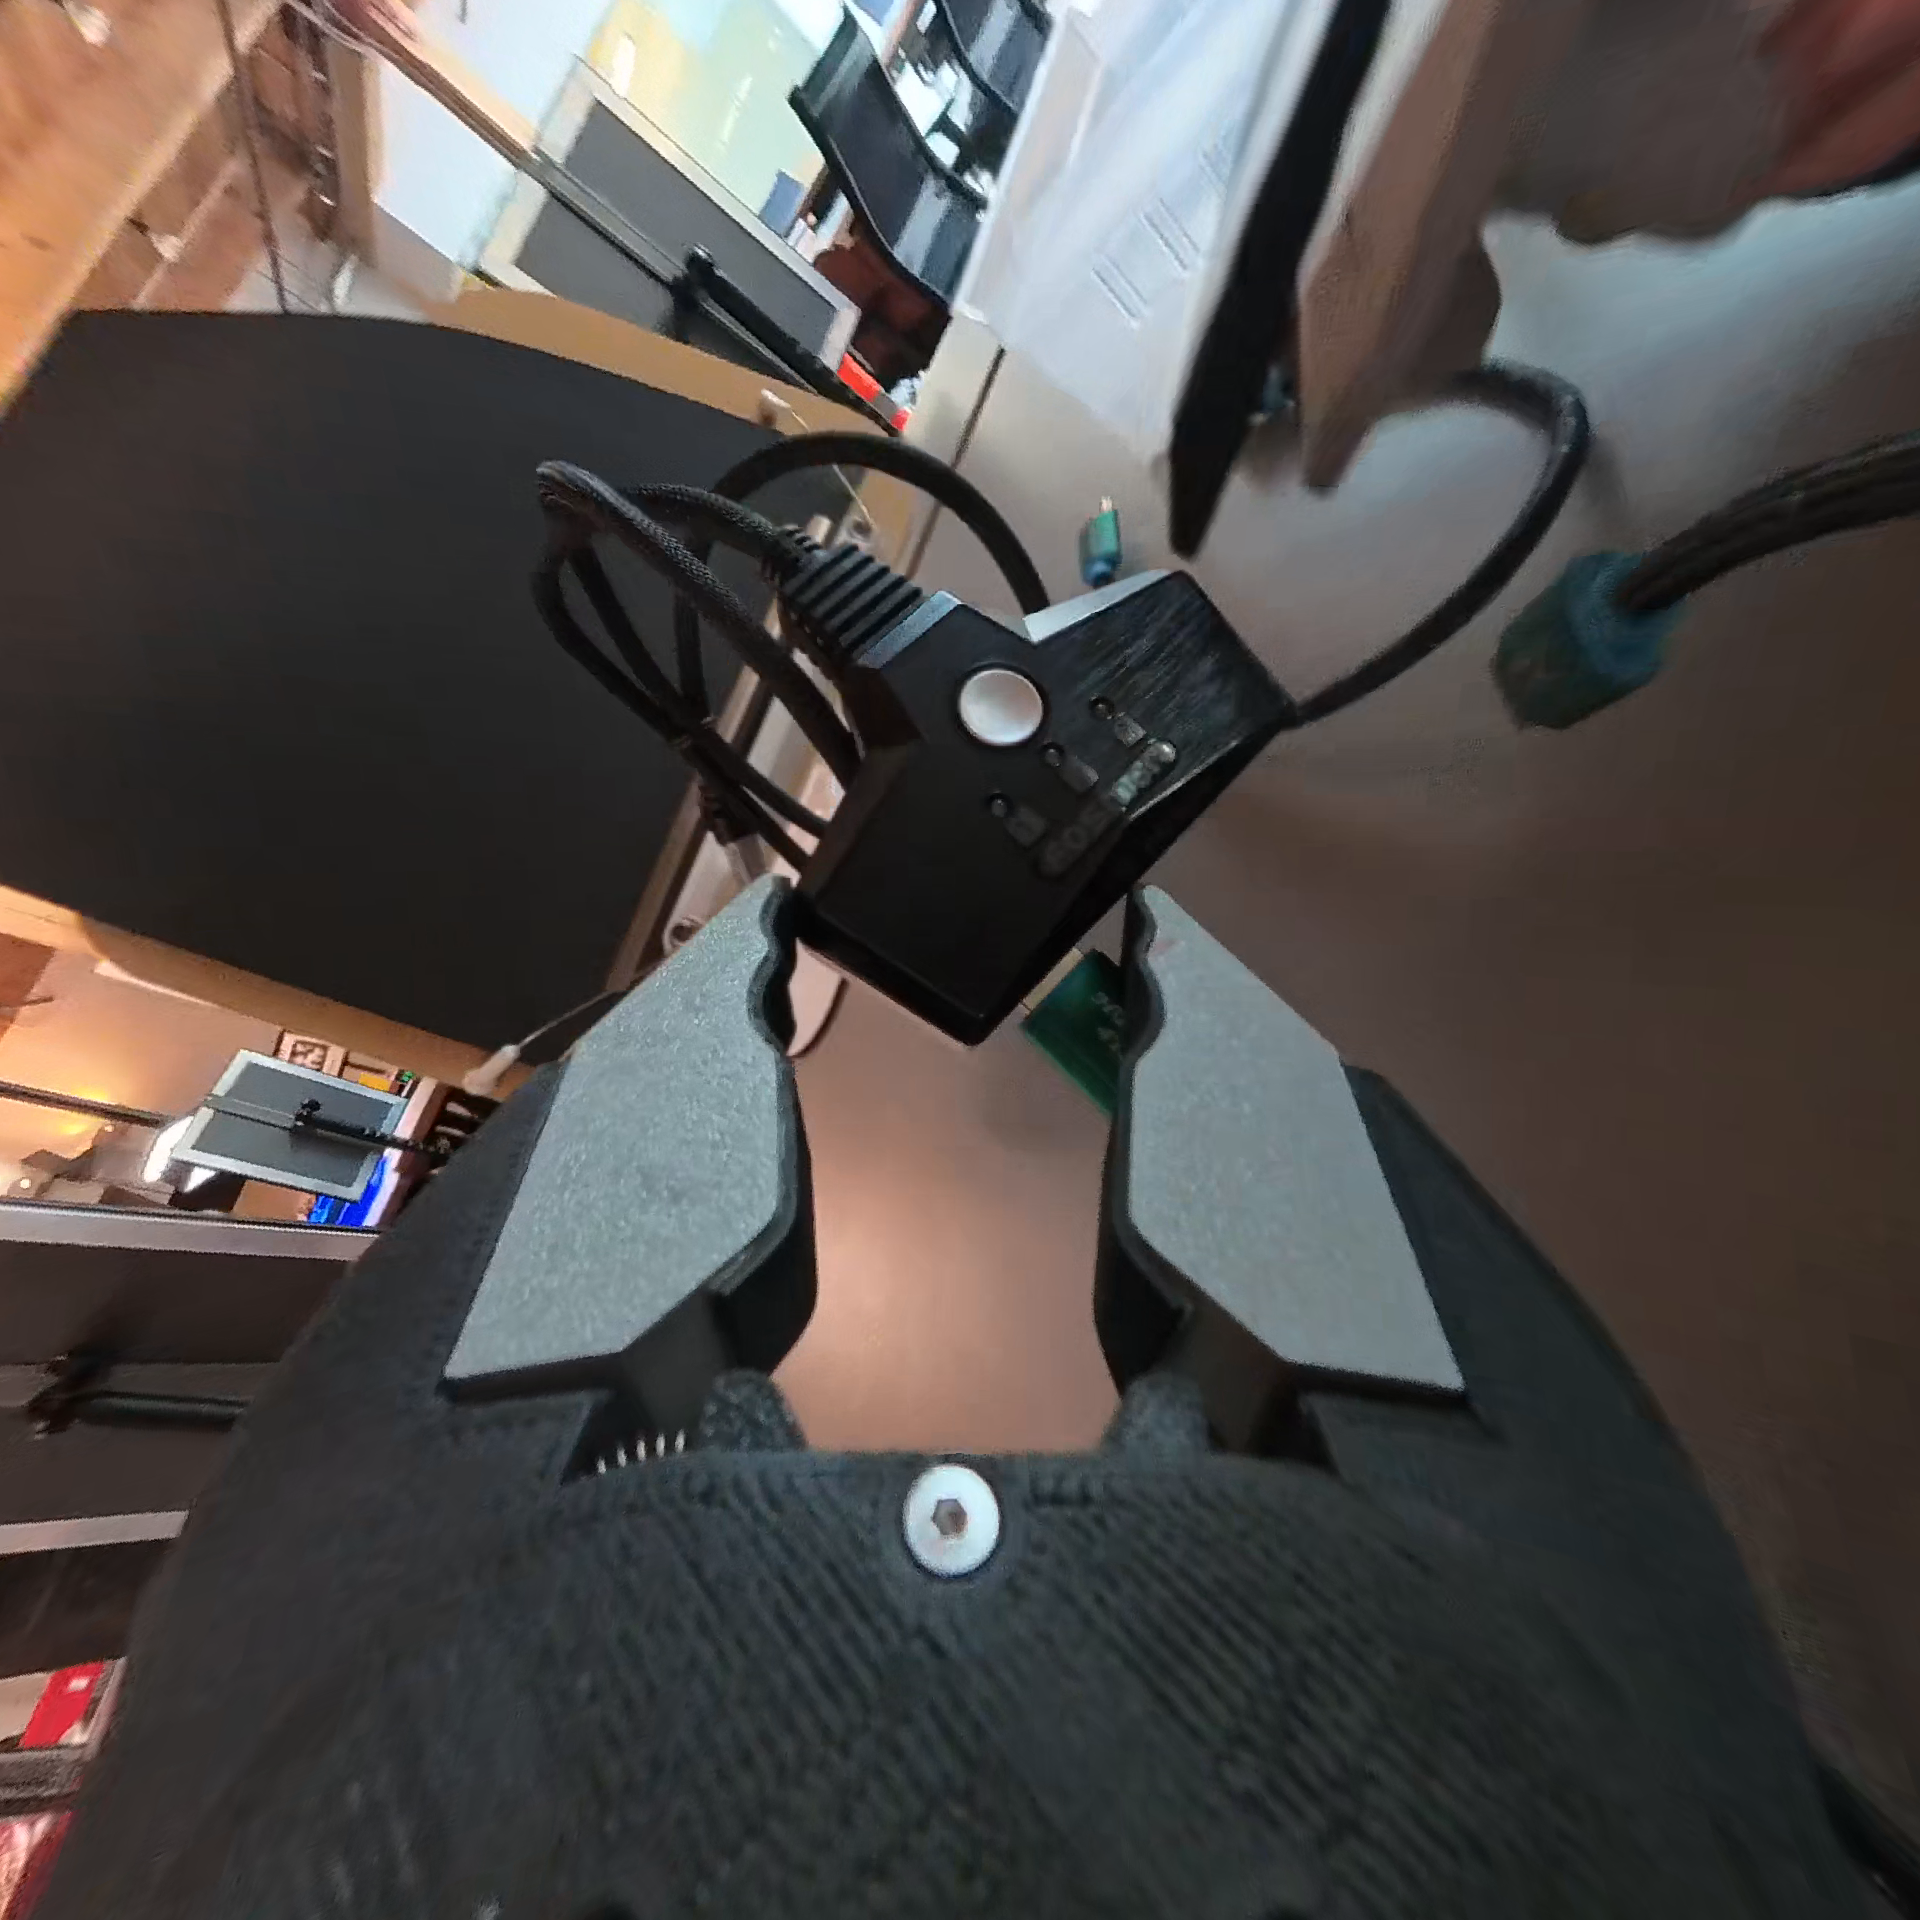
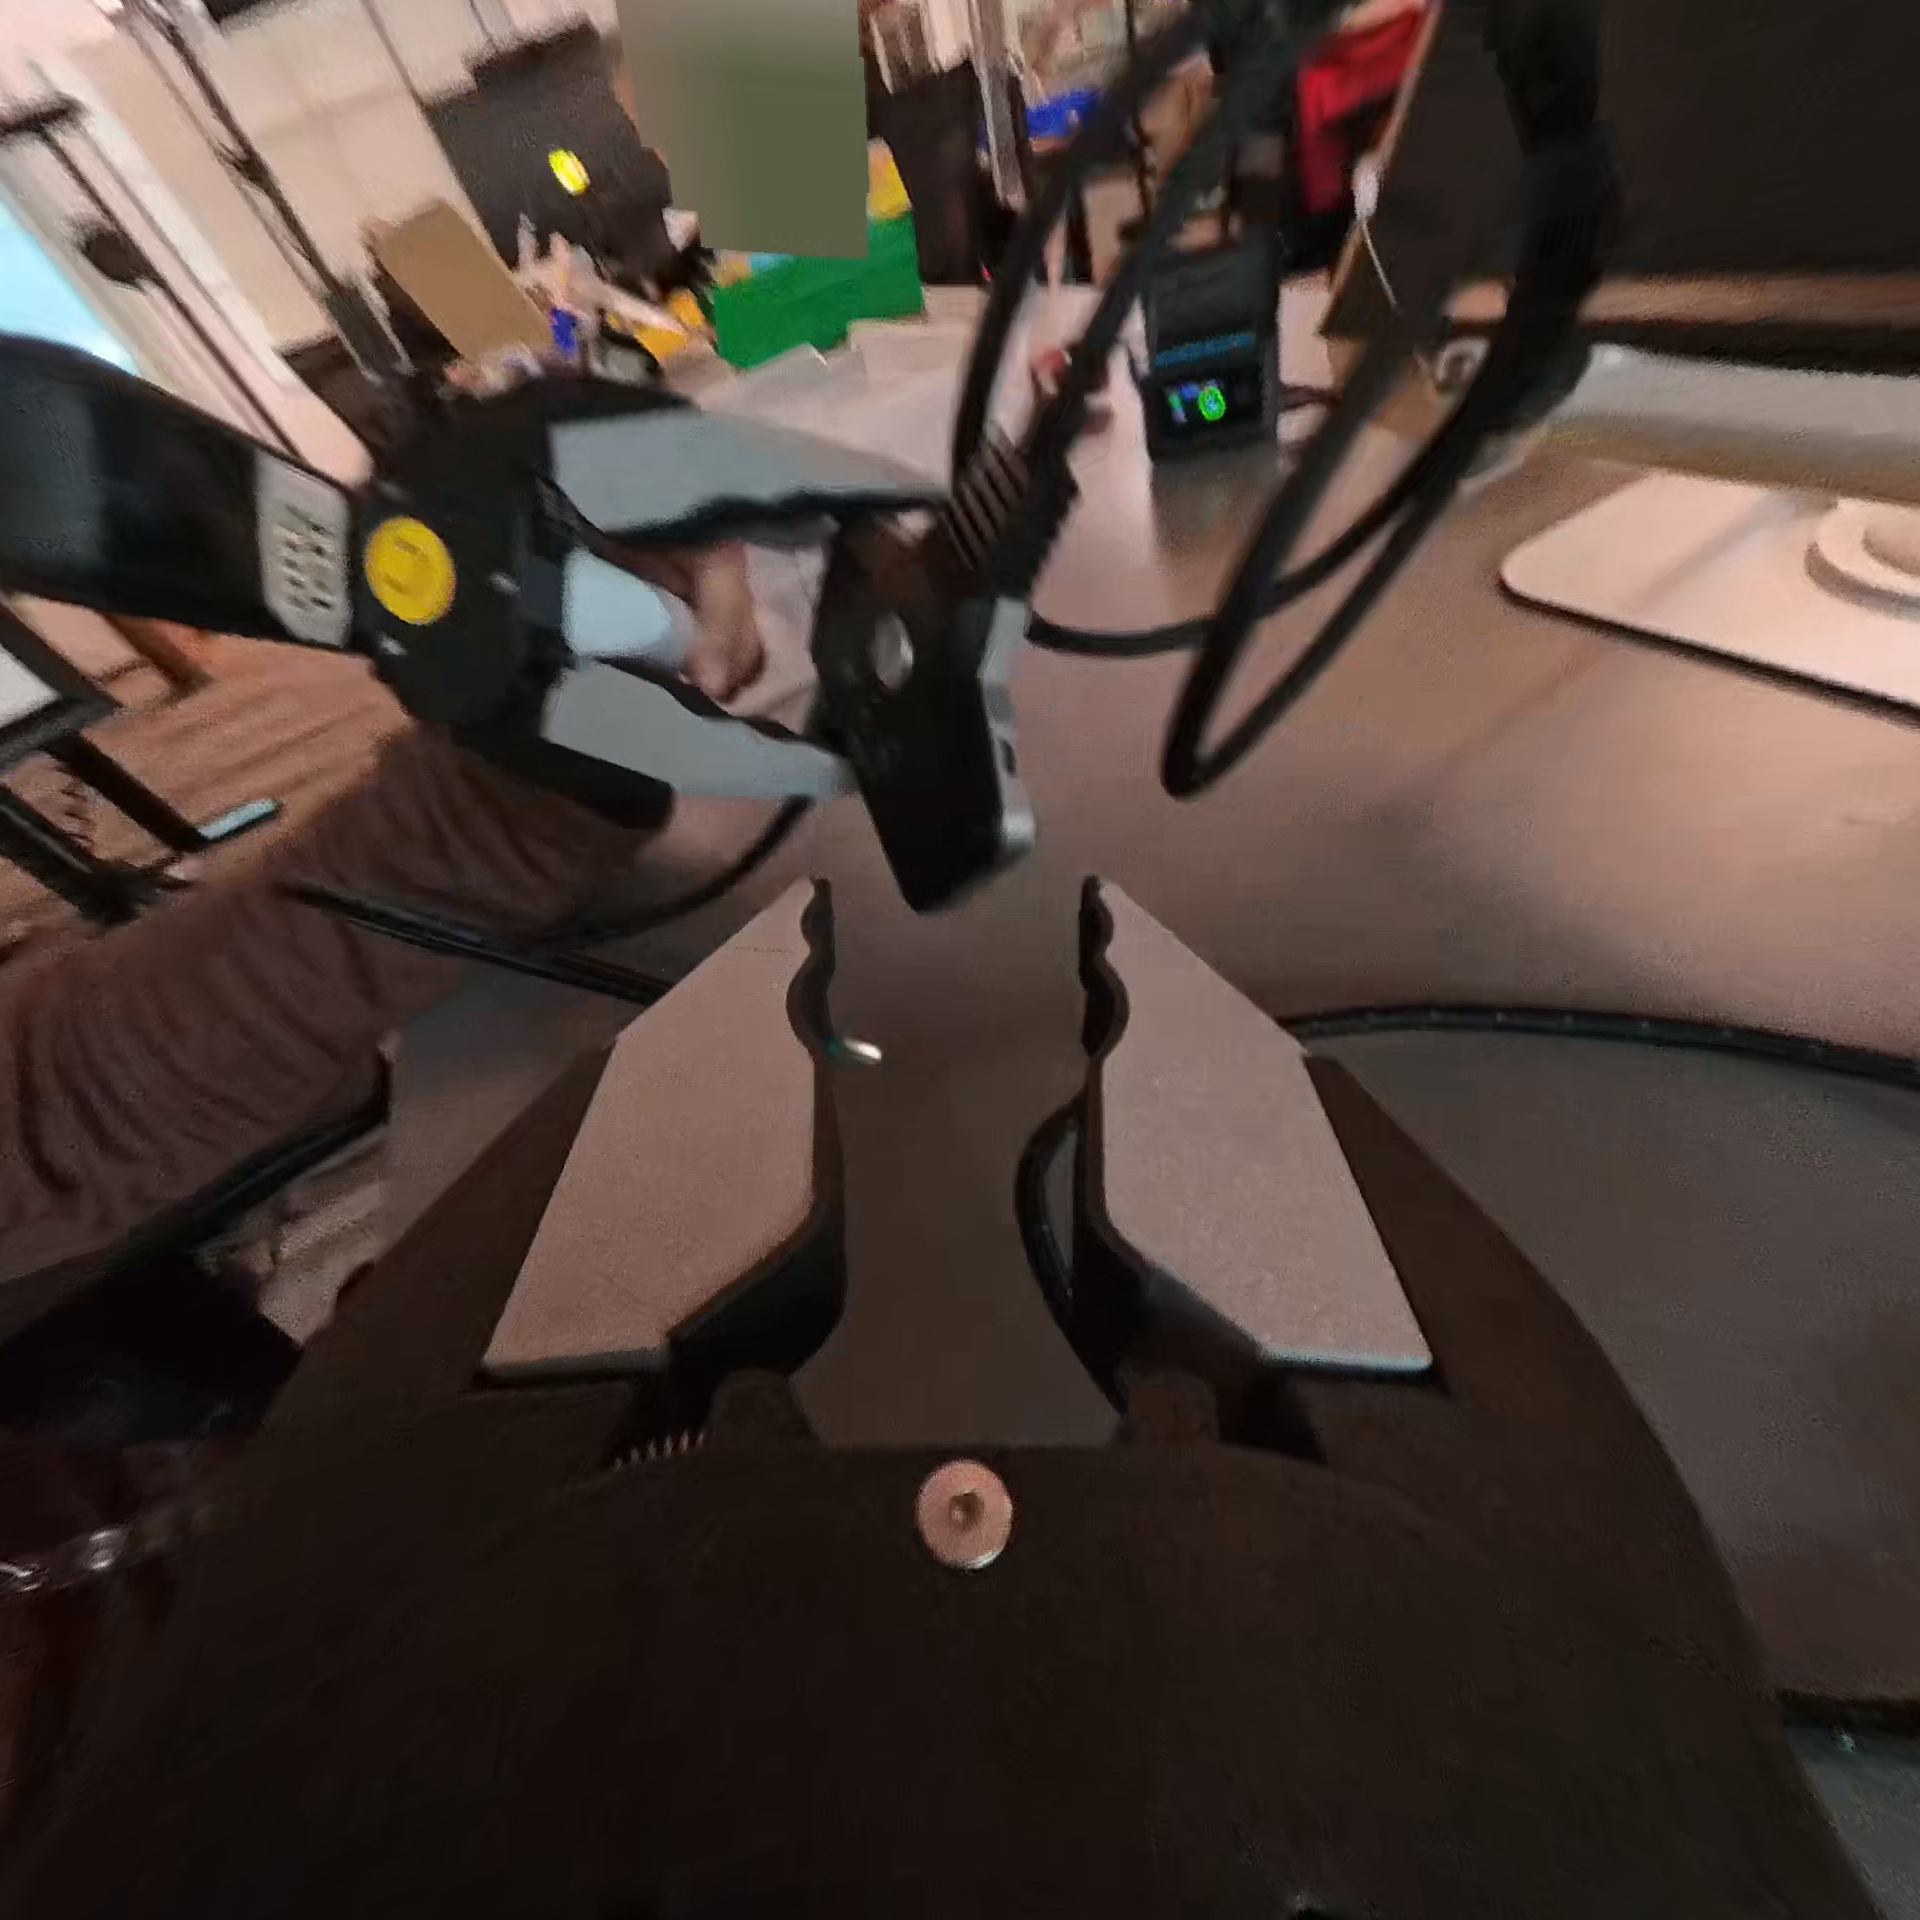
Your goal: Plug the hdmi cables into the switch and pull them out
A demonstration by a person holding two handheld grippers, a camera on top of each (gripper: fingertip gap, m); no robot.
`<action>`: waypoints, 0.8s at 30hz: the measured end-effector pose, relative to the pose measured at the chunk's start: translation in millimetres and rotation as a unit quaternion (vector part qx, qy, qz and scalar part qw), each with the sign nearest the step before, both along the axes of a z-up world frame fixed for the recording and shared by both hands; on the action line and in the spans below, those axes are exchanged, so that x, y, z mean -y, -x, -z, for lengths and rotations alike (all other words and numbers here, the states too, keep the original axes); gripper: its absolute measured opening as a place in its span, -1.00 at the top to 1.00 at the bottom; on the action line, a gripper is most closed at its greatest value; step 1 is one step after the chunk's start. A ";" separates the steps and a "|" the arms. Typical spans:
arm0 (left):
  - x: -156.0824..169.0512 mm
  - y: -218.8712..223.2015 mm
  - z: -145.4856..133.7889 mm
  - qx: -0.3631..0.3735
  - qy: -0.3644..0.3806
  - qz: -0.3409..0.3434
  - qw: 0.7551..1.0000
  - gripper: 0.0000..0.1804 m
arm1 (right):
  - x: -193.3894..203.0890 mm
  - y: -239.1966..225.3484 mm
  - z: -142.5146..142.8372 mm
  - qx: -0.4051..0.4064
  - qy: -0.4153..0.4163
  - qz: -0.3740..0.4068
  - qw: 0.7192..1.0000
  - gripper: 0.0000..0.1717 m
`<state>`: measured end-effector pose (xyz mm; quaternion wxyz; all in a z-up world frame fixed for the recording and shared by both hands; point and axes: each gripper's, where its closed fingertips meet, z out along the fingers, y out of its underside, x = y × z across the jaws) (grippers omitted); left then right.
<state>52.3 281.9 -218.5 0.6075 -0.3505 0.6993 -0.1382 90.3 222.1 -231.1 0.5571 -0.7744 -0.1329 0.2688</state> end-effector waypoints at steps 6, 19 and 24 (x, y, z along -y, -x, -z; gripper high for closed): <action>27.5 -8.7 0.0 0.005 0.029 0.053 0.998 0.32 | 0.2 20.3 5.7 0.011 -0.001 -0.037 0.999 0.57; 34.1 -14.4 -4.3 0.050 -0.118 0.017 0.992 0.73 | -6.1 -10.2 3.6 -0.177 0.094 -0.038 0.979 0.78; 2.2 0.5 -21.0 0.089 -0.100 -0.049 0.990 0.81 | -2.0 -6.0 -3.6 -0.186 0.084 -0.059 0.977 0.78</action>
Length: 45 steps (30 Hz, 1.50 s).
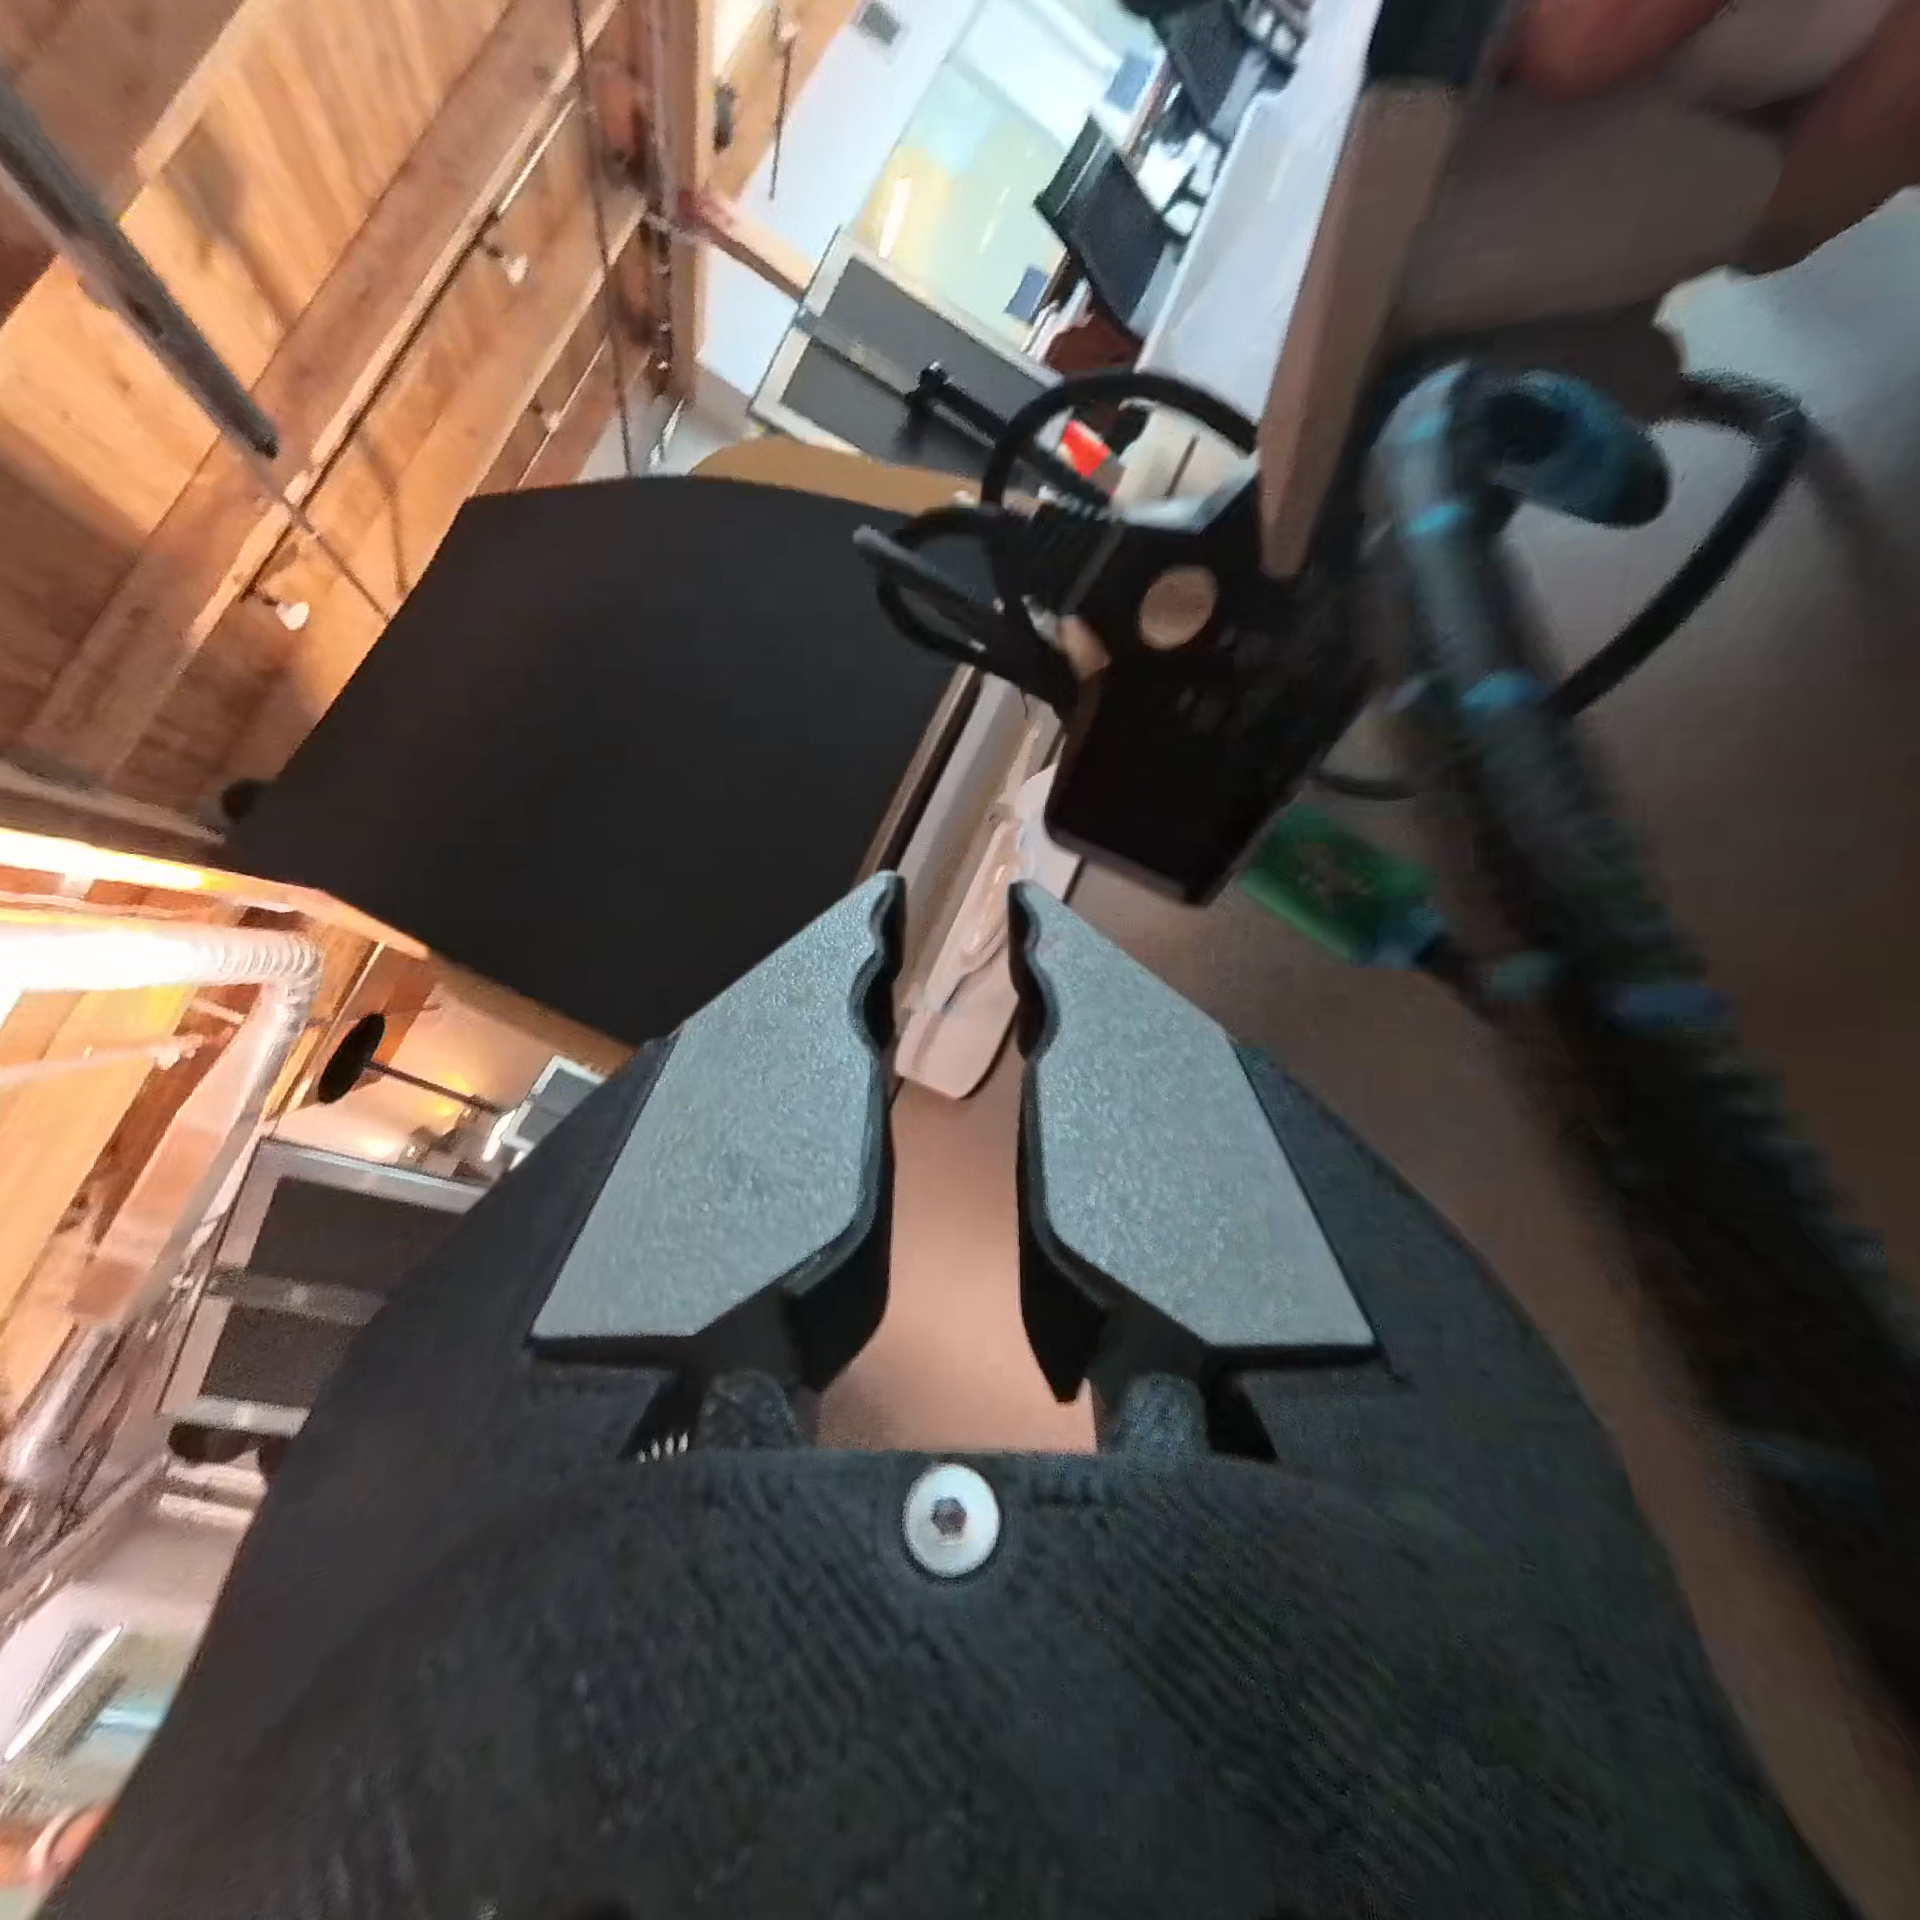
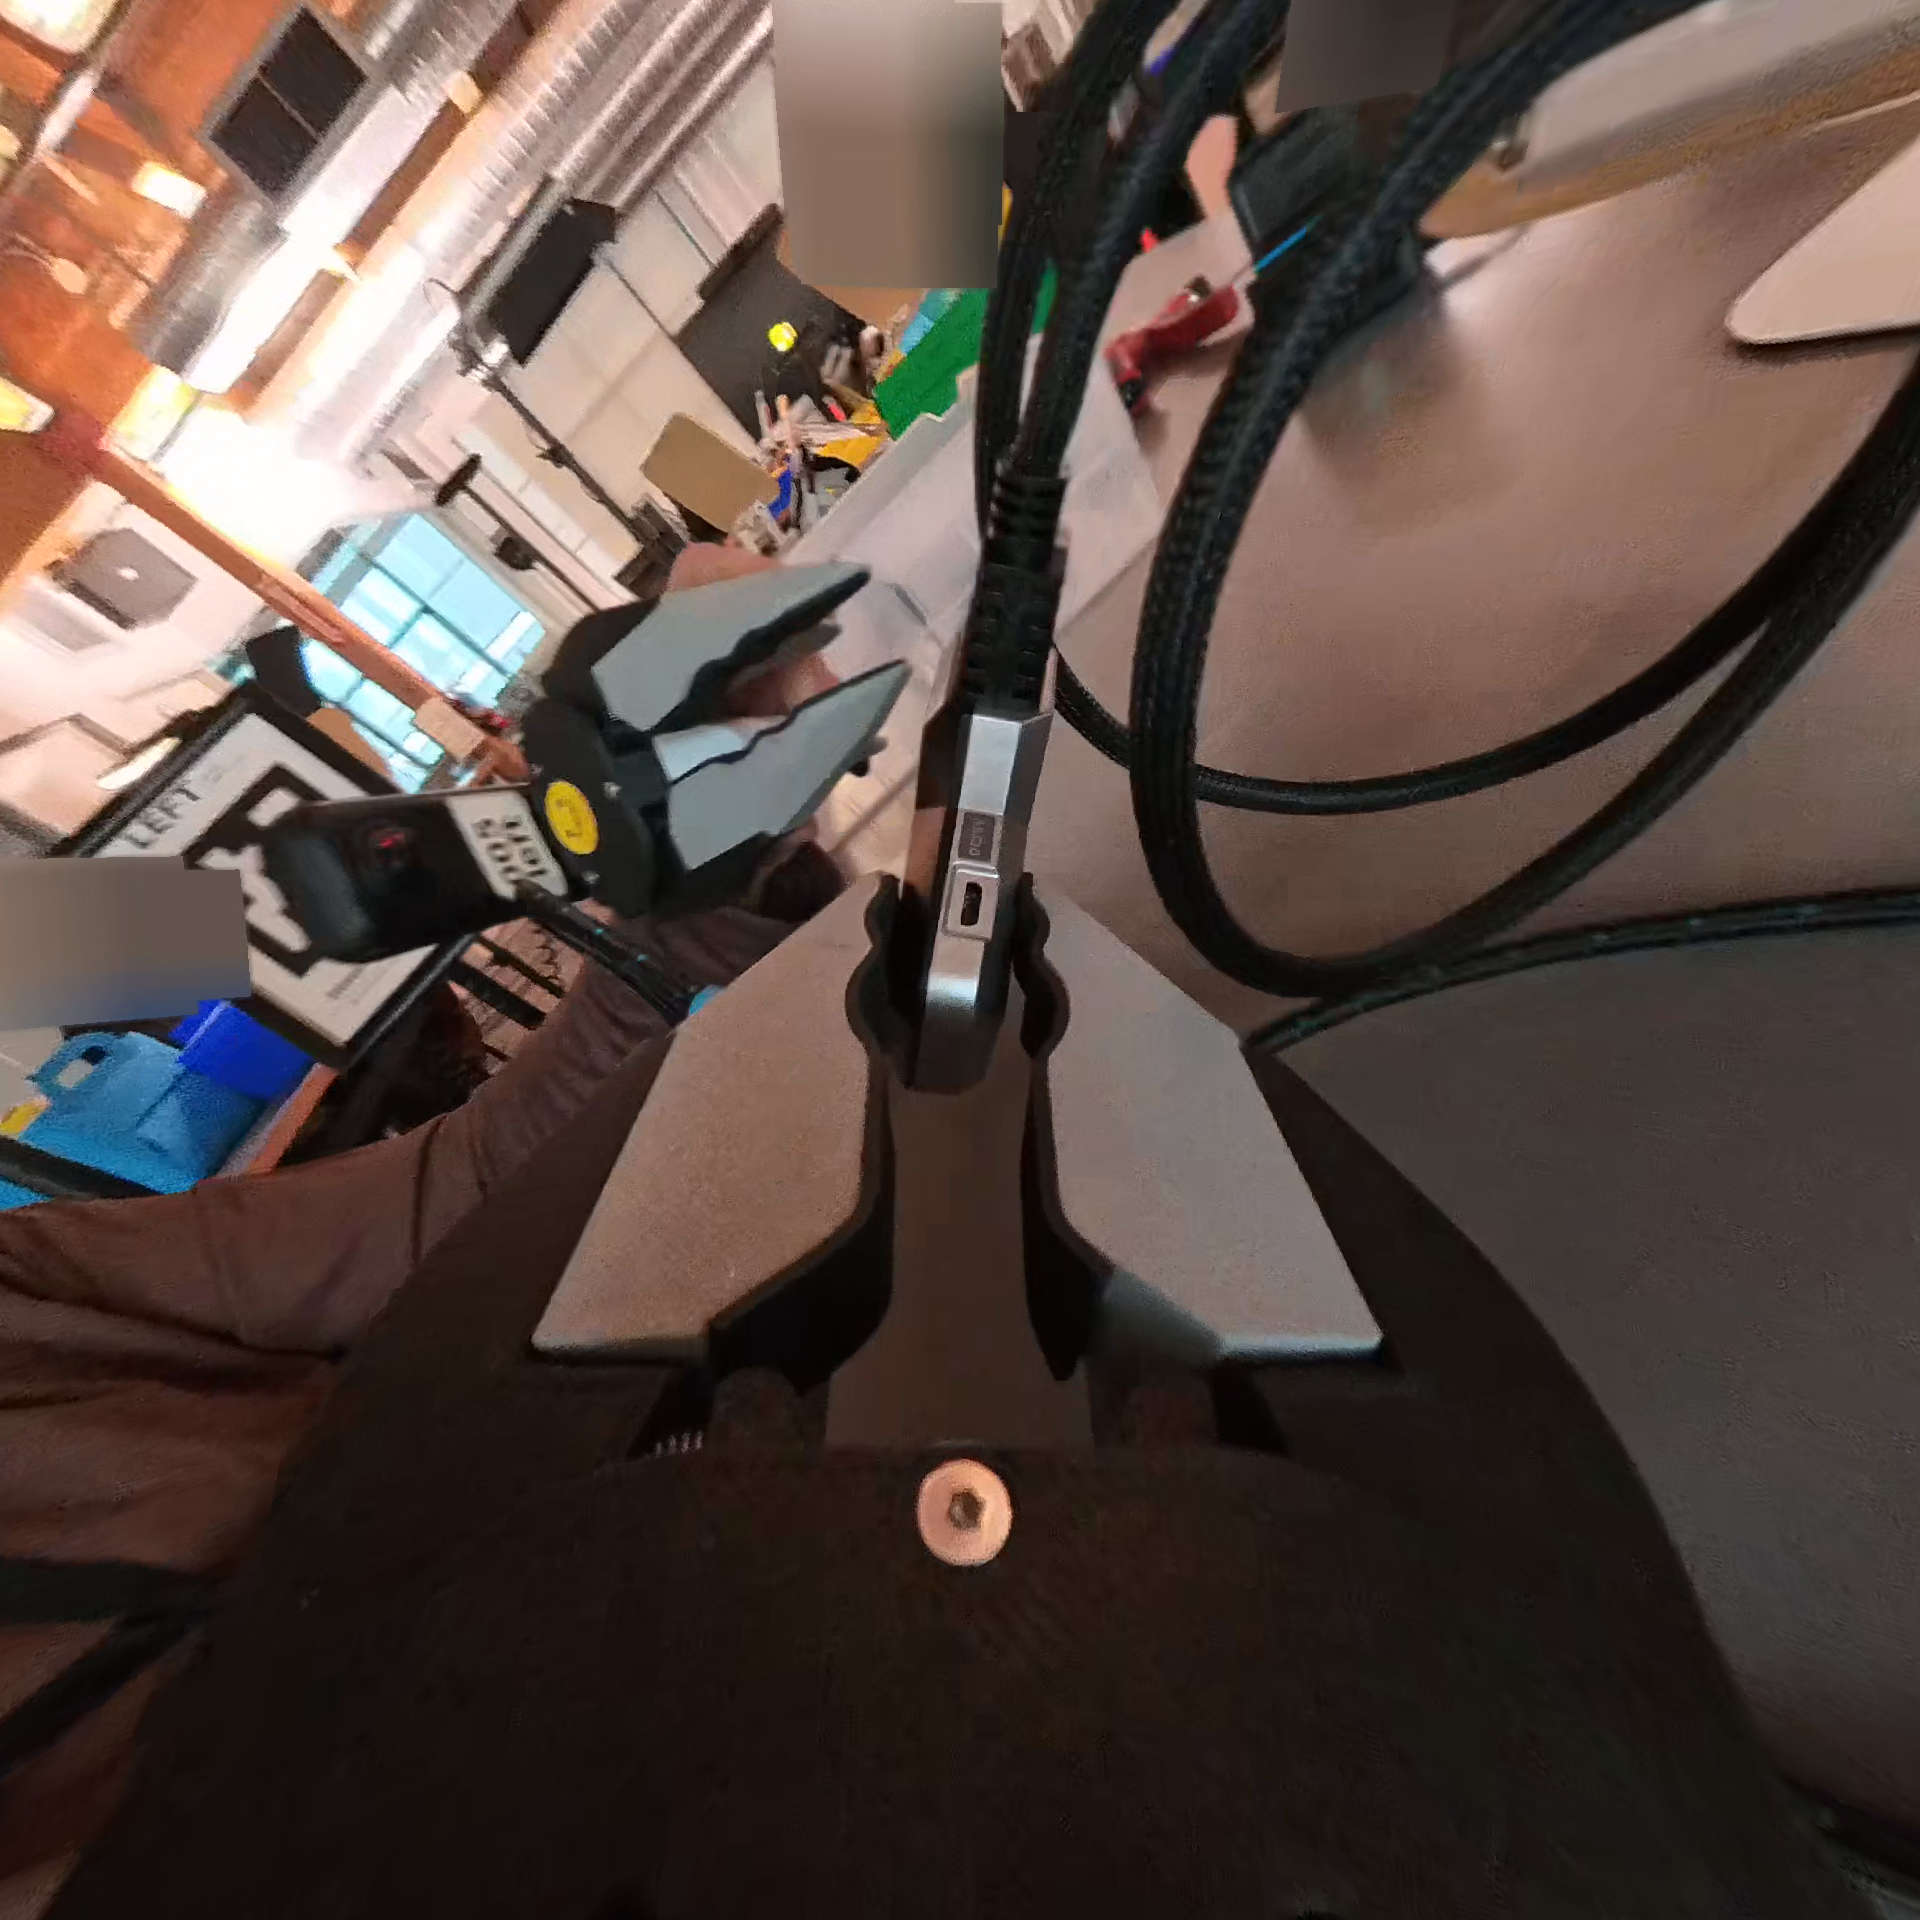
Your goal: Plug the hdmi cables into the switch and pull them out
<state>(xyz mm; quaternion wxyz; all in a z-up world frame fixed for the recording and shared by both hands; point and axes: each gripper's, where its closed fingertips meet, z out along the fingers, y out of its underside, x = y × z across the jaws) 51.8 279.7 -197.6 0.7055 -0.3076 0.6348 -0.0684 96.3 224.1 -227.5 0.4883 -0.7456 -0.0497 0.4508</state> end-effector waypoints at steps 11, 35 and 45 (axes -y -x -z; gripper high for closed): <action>24.0 -11.0 5.7 -0.014 -0.189 -0.007 0.982 0.40 | 18.8 15.2 -18.1 -0.094 0.004 -0.099 0.991 0.80; 32.0 -12.3 -0.1 -0.026 -0.111 -0.035 0.993 0.70 | 14.5 5.8 -38.8 0.100 -0.158 0.019 0.982 0.60; 44.8 -25.4 7.9 -0.047 -0.109 -0.029 0.993 0.74 | -2.1 -21.2 -31.8 0.168 -0.151 0.123 0.966 0.74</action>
